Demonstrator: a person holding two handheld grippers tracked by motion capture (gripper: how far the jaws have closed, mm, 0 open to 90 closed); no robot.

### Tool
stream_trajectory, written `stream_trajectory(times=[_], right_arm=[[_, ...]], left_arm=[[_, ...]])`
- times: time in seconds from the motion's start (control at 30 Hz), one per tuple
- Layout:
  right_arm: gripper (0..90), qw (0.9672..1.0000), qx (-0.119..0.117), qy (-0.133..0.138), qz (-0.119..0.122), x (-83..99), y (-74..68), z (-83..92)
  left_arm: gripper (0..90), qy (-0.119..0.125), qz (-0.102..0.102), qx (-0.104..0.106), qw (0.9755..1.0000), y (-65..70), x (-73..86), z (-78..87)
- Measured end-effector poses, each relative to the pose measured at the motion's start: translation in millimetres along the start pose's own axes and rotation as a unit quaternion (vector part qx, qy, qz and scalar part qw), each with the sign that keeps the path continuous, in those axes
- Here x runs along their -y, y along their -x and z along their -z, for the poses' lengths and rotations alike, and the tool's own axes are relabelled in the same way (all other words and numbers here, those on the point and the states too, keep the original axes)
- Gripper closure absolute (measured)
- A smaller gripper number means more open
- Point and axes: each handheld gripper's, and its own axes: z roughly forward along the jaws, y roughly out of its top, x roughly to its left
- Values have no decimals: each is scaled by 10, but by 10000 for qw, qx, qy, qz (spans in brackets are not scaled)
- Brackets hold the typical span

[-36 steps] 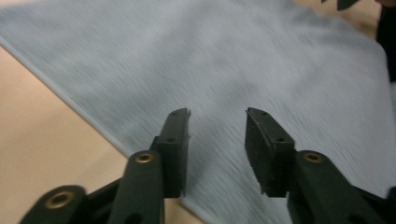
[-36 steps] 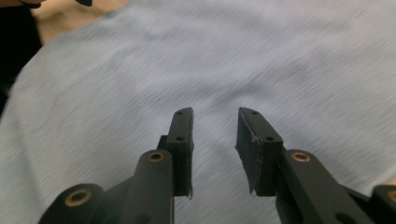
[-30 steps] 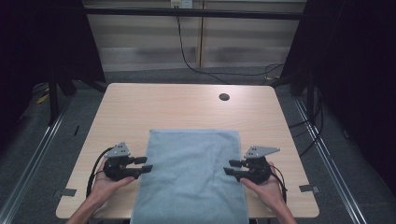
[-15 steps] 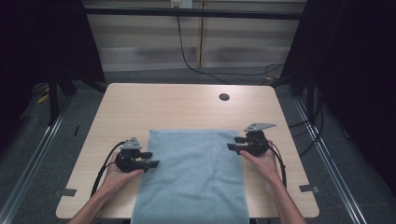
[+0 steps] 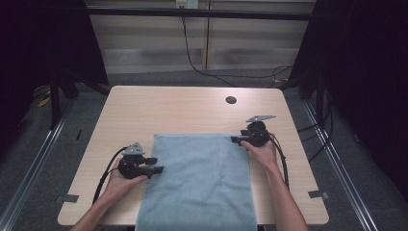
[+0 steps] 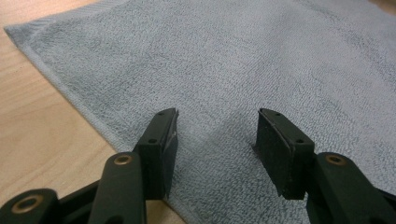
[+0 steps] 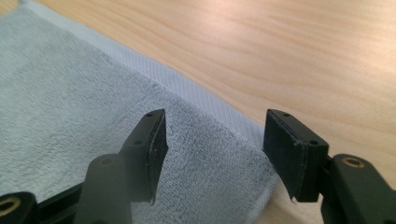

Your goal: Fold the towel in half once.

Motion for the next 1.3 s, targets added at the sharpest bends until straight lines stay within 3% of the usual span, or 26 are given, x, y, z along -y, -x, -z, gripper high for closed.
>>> stream_trajectory(times=[0.07, 0.17, 0.23, 0.37, 0.43, 0.5, 0.57, 0.6, 0.67, 0.7, 0.77, 0.83, 1.0, 1.1, 1.13, 1.17, 1.3], right_arm=[[392, 10000, 52, -60, -43, 26, -1, -34], [409, 9998, 166, 37, 133, 36, 0, -49], [421, 9998, 141, 11, 104, 43, -7, -59], [452, 9989, 353, -26, 298, 81, -44, -98], [556, 9988, 368, -48, 319, 93, -64, -83], [727, 9990, 176, -71, 398, 95, -79, -66], [797, 9991, 93, -84, 413, 100, -103, -63], [819, 9992, 78, -81, 396, 107, -113, -61], [833, 9996, -11, -15, 278, 132, -126, -59], [840, 9996, -54, 44, 263, 148, -131, -59], [844, 9997, -138, 124, 184, 182, -161, -51], [845, 9994, -227, 144, 215, 212, -210, -43], [844, 9988, -327, 112, 333, 228, -322, -40], [844, 9988, -341, 104, 327, 230, -330, -37], [844, 9988, -346, 112, 317, 235, -329, -35], [844, 9988, -356, 121, 310, 240, -330, -33], [843, 9986, -427, 159, 257, 247, -307, -36]], left_arm=[[479, -5, -19, -52, 10000, 10, 1, 3], [487, 23, -3, -95, 10000, 16, 7, 9], [472, 12, 71, -97, 9999, -12, -14, 27], [437, 135, 230, -293, 9992, -112, -91, 80], [430, 312, 316, -351, 9984, -165, -106, 123], [425, 275, 380, -488, 9977, -242, -147, 145], [415, 513, 435, -659, 9956, -321, -200, 160], [414, 490, 540, -655, 9952, -369, -234, 148], [400, 546, 566, -814, 9936, -421, -255, 88], [400, 579, 657, -785, 9931, -438, -245, 39], [390, 279, 584, -757, 9950, -463, -234, -42], [363, 198, 542, -777, 9953, -474, -230, -85], [350, 358, 620, -908, 9933, -568, -293, -147], [349, 373, 708, -969, 9921, -626, -332, -250], [349, 271, 718, -927, 9927, -630, -344, -278], [342, 271, 661, -868, 9937, -616, -356, -290], [352, 159, 427, -956, 9944, -553, -374, -332]])
